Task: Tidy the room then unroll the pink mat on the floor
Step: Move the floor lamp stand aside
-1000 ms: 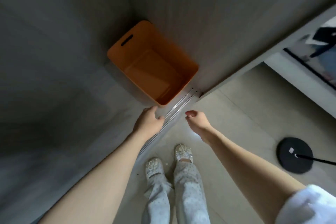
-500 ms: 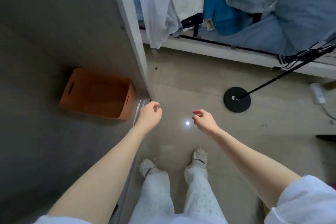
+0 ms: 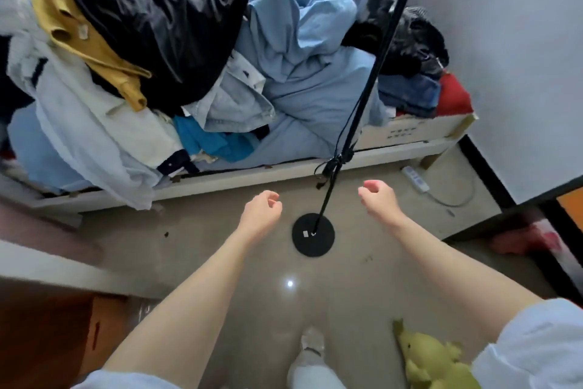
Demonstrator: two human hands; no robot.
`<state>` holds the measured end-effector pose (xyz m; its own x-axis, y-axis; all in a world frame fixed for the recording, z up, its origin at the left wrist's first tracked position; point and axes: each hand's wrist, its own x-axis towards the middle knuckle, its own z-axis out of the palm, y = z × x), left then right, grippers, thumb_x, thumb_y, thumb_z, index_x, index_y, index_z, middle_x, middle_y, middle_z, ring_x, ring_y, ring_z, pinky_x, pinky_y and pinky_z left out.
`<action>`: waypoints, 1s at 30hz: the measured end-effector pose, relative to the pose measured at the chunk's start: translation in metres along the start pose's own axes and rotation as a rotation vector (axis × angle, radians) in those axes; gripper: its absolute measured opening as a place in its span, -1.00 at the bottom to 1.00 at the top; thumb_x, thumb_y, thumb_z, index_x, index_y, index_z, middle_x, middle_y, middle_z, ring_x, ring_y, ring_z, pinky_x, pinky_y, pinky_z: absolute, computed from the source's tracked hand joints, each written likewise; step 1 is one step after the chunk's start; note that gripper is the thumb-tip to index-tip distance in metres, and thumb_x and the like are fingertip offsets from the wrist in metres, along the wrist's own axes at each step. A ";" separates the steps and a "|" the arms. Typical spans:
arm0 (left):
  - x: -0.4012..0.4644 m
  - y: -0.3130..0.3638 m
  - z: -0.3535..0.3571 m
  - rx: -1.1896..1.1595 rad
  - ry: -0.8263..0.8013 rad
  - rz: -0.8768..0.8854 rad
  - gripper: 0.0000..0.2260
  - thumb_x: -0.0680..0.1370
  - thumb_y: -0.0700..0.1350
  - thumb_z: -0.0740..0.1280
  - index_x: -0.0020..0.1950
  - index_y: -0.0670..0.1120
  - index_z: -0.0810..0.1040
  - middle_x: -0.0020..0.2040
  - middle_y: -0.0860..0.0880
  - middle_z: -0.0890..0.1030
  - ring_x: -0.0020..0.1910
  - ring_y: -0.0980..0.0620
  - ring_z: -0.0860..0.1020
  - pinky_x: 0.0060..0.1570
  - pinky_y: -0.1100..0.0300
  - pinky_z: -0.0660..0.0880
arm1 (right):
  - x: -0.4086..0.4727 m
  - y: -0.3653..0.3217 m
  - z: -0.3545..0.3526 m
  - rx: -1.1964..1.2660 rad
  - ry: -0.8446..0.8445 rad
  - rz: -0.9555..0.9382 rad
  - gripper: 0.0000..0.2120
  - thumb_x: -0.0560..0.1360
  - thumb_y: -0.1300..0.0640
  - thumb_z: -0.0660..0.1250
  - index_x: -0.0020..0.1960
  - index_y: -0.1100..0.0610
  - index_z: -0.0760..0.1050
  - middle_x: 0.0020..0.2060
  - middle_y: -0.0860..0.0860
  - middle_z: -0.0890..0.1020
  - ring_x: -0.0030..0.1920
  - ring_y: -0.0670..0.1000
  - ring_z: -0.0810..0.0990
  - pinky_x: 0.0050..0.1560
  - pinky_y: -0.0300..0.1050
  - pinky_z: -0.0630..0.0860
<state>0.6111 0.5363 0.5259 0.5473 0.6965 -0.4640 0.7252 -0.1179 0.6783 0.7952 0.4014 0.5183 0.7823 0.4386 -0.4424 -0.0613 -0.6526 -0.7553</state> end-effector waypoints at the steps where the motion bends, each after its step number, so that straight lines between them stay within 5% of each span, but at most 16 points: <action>1: 0.010 0.021 0.004 0.014 -0.005 0.032 -0.68 0.57 -0.12 0.16 0.31 -0.09 0.44 0.27 -0.09 0.54 0.24 -0.06 0.48 0.21 0.11 0.43 | 0.008 -0.013 -0.015 0.027 0.027 -0.017 -0.57 0.53 0.14 0.24 0.36 0.23 0.33 0.24 0.19 0.50 0.04 0.02 0.45 0.04 -0.11 0.41; 6: 0.053 0.086 0.005 0.060 0.009 0.149 -0.64 0.57 -0.10 0.20 0.36 -0.09 0.39 0.31 -0.10 0.51 0.25 -0.06 0.50 0.23 0.07 0.44 | 0.043 -0.087 -0.048 0.170 0.053 -0.212 -0.34 0.52 0.07 0.30 0.50 0.15 0.06 0.45 0.13 0.27 0.43 0.08 0.28 0.35 -0.08 0.28; 9: 0.077 0.114 -0.007 0.094 -0.010 0.202 -0.62 0.56 -0.09 0.22 0.38 -0.09 0.36 0.34 -0.11 0.48 0.28 -0.07 0.48 0.27 0.08 0.40 | 0.070 -0.140 -0.054 0.249 0.026 -0.335 -0.26 0.49 0.05 0.34 0.52 0.11 0.01 0.50 0.10 0.19 0.48 0.06 0.20 0.45 -0.01 0.21; 11: 0.094 0.129 -0.018 0.099 -0.018 0.232 -0.60 0.56 -0.08 0.23 0.39 -0.10 0.36 0.35 -0.11 0.47 0.28 -0.06 0.48 0.26 0.08 0.39 | 0.087 -0.172 -0.056 0.264 0.043 -0.386 -0.41 0.49 0.03 0.34 0.43 0.18 0.23 0.34 0.14 0.41 0.33 0.04 0.39 0.32 -0.08 0.35; 13: 0.114 0.144 -0.031 0.096 -0.020 0.260 -0.59 0.55 -0.07 0.24 0.39 -0.09 0.34 0.35 -0.11 0.46 0.26 -0.06 0.48 0.24 0.10 0.40 | 0.101 -0.194 -0.053 0.283 0.100 -0.385 -0.71 0.53 0.02 0.27 0.01 0.28 0.52 -0.12 0.19 0.61 -0.10 -0.01 0.57 0.05 -0.14 0.46; 15: 0.130 0.157 -0.040 0.082 -0.036 0.277 -0.56 0.54 -0.05 0.27 0.40 -0.08 0.33 0.36 -0.10 0.46 0.27 -0.05 0.47 0.23 0.10 0.40 | 0.110 -0.205 -0.046 0.323 0.123 -0.345 -0.60 0.58 0.01 0.17 -0.38 0.17 0.37 -0.47 0.08 0.46 -0.44 -0.04 0.50 -0.19 -0.16 0.50; 18: 0.147 0.174 -0.038 0.072 -0.119 0.321 -0.52 0.53 -0.03 0.31 0.42 -0.07 0.31 0.39 -0.09 0.42 0.32 -0.06 0.43 0.25 0.10 0.38 | 0.119 -0.214 -0.043 0.378 0.238 -0.286 -0.55 0.60 0.04 0.09 -0.45 0.12 0.21 -0.53 0.04 0.31 -0.47 0.00 0.32 -0.34 -0.10 0.38; 24: 0.177 0.222 -0.002 0.041 -0.358 0.419 -0.35 0.48 -0.02 0.39 0.49 -0.02 0.17 0.48 -0.06 0.27 0.46 -0.02 0.26 0.36 0.14 0.26 | 0.149 -0.223 -0.082 0.443 0.424 -0.199 -0.57 0.58 0.04 0.10 -0.45 0.13 0.22 -0.52 0.05 0.33 -0.43 0.05 0.34 -0.30 -0.06 0.32; 27: 0.187 0.260 0.031 0.013 -0.464 0.485 -0.30 0.46 0.00 0.42 0.50 -0.03 0.14 0.47 0.02 0.26 0.47 0.06 0.23 0.38 0.17 0.21 | 0.155 -0.244 -0.125 0.507 0.504 -0.233 -0.54 0.58 0.08 0.10 -0.48 0.11 0.18 -0.55 0.03 0.29 -0.57 -0.02 0.29 -0.37 -0.08 0.32; 30: 0.189 0.316 0.066 -0.052 -0.487 0.551 -0.64 0.50 0.00 0.37 0.25 -0.02 0.41 0.15 0.04 0.50 0.18 0.07 0.47 0.15 0.22 0.37 | 0.158 -0.269 -0.172 0.502 0.546 -0.298 -0.54 0.59 0.09 0.10 -0.48 0.11 0.21 -0.55 0.02 0.31 -0.62 -0.06 0.30 -0.47 -0.16 0.36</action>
<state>0.9712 0.5842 0.6148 0.9589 0.1514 -0.2400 0.2771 -0.3179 0.9067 1.0419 0.5399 0.7349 0.9947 0.1018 0.0138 0.0283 -0.1425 -0.9894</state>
